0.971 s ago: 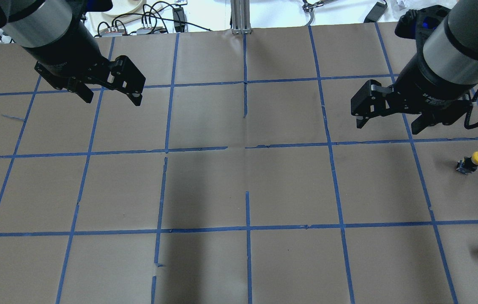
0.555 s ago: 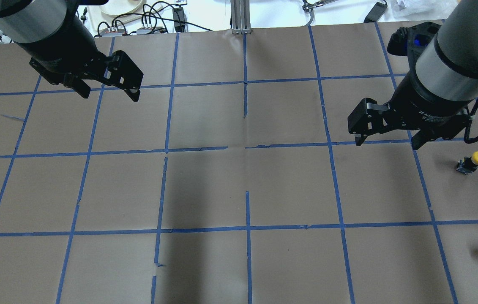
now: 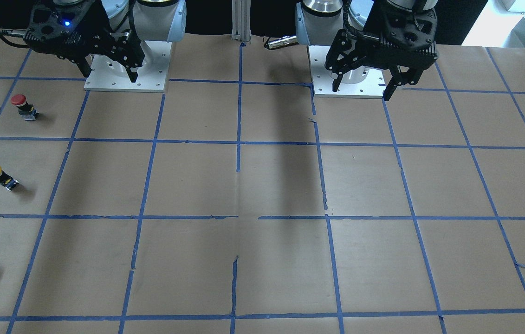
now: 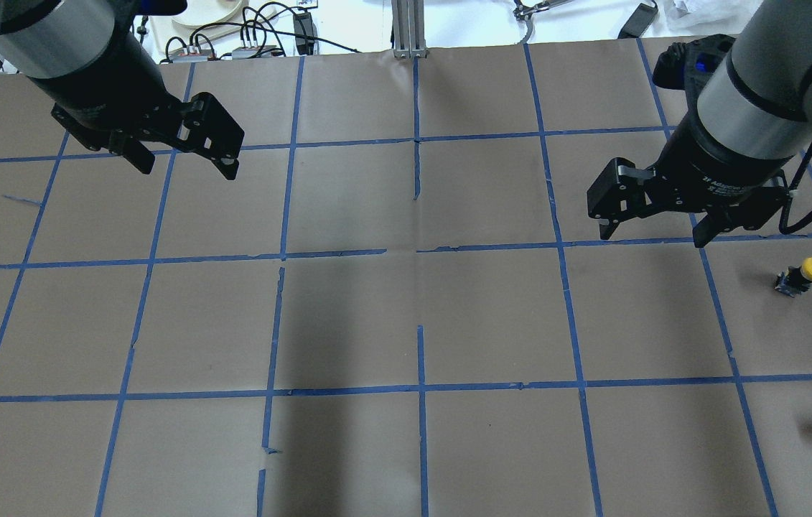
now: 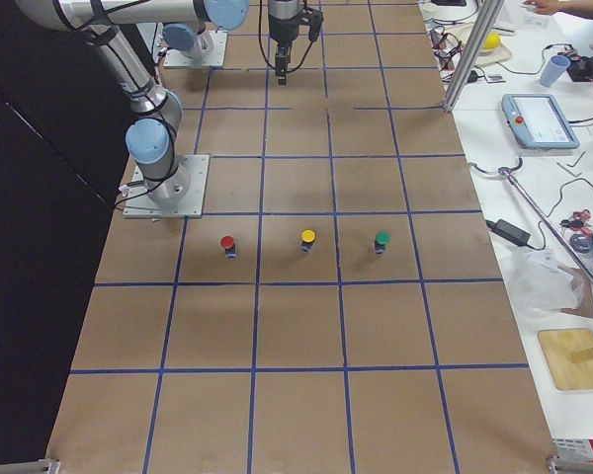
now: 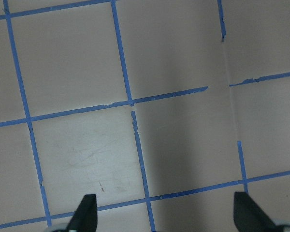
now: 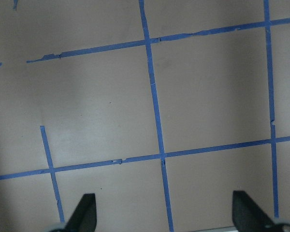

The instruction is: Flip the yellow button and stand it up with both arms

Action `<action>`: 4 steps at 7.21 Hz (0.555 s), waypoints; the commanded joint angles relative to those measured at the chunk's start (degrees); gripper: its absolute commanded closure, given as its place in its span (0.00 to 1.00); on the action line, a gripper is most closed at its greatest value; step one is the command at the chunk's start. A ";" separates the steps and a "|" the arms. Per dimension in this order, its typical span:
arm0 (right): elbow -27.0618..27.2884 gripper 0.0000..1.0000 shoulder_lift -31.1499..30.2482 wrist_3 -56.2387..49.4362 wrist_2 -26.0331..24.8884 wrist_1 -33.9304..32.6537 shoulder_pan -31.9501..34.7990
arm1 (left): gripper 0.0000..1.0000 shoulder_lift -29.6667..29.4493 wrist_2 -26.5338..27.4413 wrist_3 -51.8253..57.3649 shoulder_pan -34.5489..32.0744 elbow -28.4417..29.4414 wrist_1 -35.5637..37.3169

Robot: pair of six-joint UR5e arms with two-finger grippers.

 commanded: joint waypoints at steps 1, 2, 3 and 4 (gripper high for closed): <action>-0.48 0.00 0.46 -0.01 -0.32 0.10 -0.05 | 0.00 -0.04 1.32 -0.30 0.38 0.59 -0.65; -0.48 0.00 0.46 -0.01 -0.49 0.01 -0.05 | 0.00 -0.30 1.24 -0.30 0.47 0.77 -0.38; -0.39 0.00 0.37 -0.01 -0.40 0.10 -0.05 | 0.00 -1.00 1.16 -0.30 0.47 0.25 -0.03; -0.13 0.00 0.20 -0.01 0.12 0.10 -0.05 | 0.00 -1.09 1.16 -0.04 0.64 0.77 -0.03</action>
